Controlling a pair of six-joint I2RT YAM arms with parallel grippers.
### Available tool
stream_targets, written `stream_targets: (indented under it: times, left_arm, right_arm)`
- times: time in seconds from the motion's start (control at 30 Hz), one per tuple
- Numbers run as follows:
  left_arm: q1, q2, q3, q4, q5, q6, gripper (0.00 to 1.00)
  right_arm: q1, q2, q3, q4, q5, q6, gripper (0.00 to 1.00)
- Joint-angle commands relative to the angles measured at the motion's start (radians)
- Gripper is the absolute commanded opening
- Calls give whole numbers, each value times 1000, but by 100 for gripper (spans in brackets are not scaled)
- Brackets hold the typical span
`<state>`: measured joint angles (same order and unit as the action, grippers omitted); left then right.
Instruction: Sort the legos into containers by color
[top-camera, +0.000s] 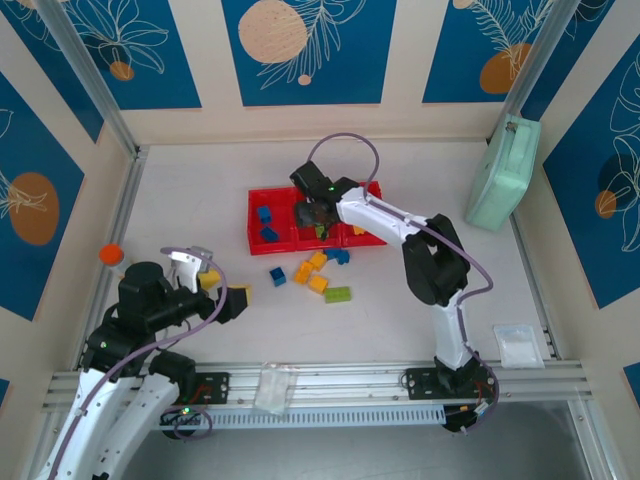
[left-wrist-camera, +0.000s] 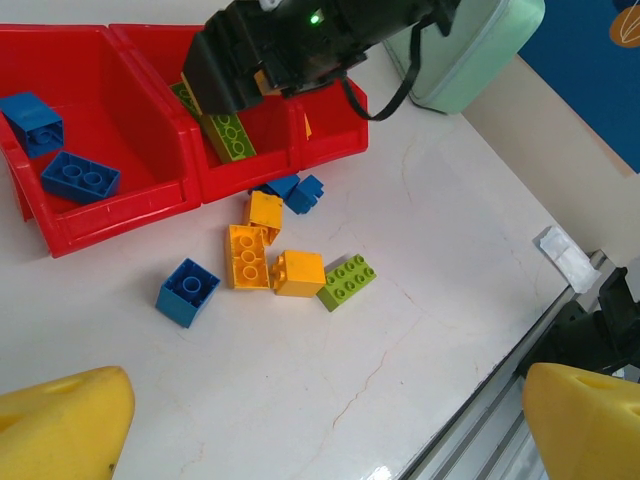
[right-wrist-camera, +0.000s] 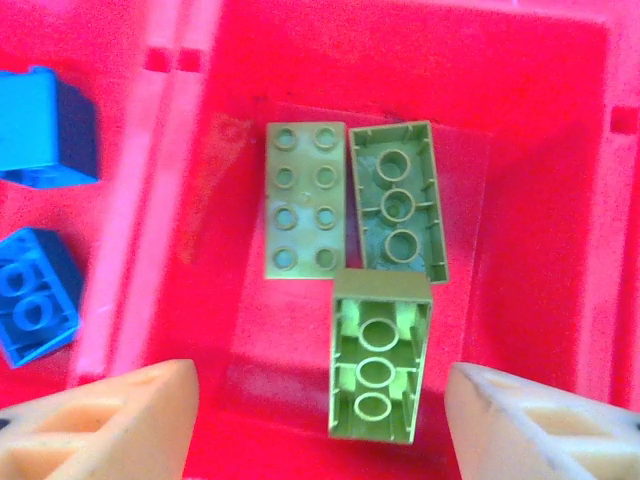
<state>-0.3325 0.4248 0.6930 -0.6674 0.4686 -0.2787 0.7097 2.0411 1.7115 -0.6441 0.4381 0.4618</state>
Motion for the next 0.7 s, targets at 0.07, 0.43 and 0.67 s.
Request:
stream_targets:
  times: [0.07, 0.43, 0.67]
  left_arm:
    - [-11, -5, 8, -1, -8, 19, 99]
    - [-11, -3, 7, 0, -8, 20, 99]
    - [-11, -3, 8, 0, -7, 20, 99]
  right_arm:
    - [16, -169, -65, -17, -88, -12, 76]
    - [96, -575, -474, 234, -165, -358, 94]
    - [102, -805, -728, 204, -375, -883, 95]
